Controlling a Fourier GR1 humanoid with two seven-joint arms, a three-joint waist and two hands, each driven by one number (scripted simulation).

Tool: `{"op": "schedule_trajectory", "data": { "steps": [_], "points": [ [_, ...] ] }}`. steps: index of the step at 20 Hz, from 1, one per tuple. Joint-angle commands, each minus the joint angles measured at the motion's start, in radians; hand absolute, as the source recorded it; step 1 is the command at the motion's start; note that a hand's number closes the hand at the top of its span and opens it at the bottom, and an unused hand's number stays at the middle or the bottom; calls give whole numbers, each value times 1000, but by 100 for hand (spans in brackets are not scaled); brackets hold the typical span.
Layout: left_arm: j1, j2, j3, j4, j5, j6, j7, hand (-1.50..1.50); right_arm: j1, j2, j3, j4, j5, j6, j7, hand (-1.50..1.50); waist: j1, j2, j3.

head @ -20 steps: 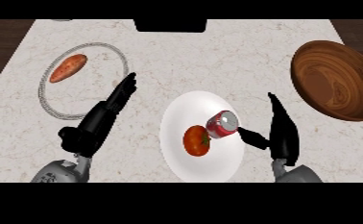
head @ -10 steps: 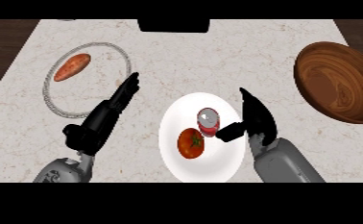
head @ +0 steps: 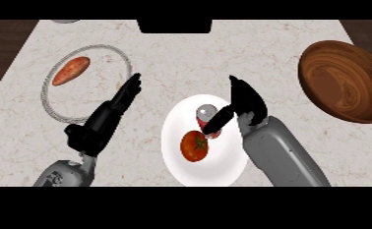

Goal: Pick the can from the plate and place it in the bowl

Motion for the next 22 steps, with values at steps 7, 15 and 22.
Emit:
{"op": "schedule_trajectory", "data": {
  "steps": [7,15,22],
  "points": [
    [16,6,28,23,2,-19,-13,0,-94,117,2,103,156,83,247,-150,-10,-2,2],
    [13,3,41,6,0,-25,1,0,-49,120,51,111,294,75,248,-150,-11,-2,4],
    [10,-15,36,-19,-16,-7,33,0,31,120,23,77,365,88,248,-150,-20,-2,5]
  ]
}}
